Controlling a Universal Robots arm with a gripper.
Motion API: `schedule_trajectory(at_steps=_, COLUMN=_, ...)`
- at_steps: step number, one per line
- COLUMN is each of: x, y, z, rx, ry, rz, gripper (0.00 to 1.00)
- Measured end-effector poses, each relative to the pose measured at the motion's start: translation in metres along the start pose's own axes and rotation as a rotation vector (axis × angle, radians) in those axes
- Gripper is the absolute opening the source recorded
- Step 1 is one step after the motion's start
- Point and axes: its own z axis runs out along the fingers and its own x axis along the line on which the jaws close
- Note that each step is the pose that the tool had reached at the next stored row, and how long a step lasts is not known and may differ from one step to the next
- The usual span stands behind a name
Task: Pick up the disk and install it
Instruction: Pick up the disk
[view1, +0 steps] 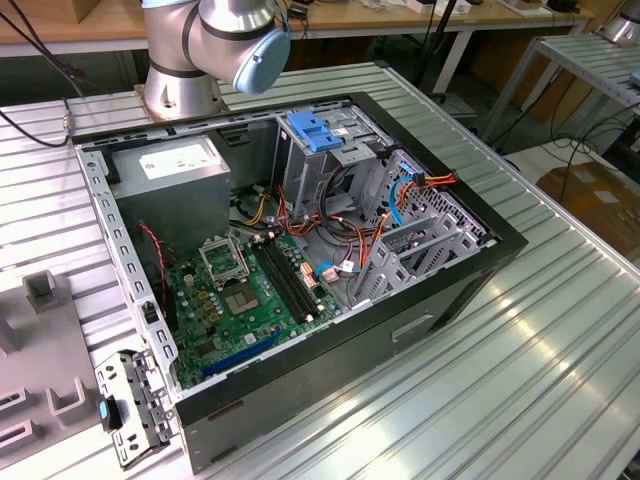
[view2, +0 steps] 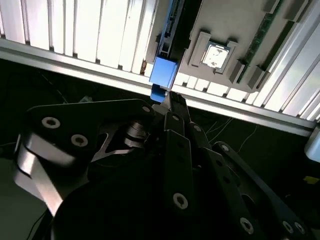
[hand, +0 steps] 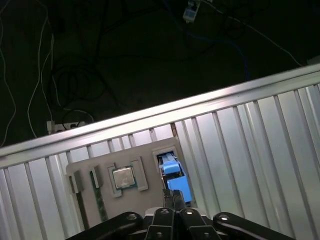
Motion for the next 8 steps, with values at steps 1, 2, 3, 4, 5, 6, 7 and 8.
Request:
schedule_trajectory(at_steps=1, x=0.0, y=0.0, z=0.0, rx=0.0003, ry=0.0006, rz=-0.015, gripper=0.11)
schedule_trajectory(at_steps=2, x=0.0, y=0.0, z=0.0, rx=0.0006, ry=0.001, rz=-0.024, gripper=0.11)
schedule_trajectory(at_steps=3, x=0.0, y=0.0, z=0.0, rx=0.0006, ry=0.0011, rz=-0.027, gripper=0.11)
schedule_trajectory(at_steps=4, x=0.0, y=0.0, z=0.0, rx=0.0006, ry=0.0011, rz=-0.027, gripper=0.11)
schedule_trajectory(at_steps=5, x=0.0, y=0.0, z=0.0, rx=0.0006, ry=0.0012, rz=-0.028, gripper=0.11)
schedule_trajectory(at_steps=6, x=0.0, y=0.0, z=0.0, rx=0.0006, ry=0.0012, rz=-0.028, gripper=0.11)
schedule_trajectory(at_steps=7, x=0.0, y=0.0, z=0.0, rx=0.0007, ry=0.0012, rz=-0.028, gripper=0.11)
schedule_trajectory(at_steps=8, x=0.0, y=0.0, z=0.0, rx=0.0007, ry=0.0012, rz=-0.028, gripper=0.11)
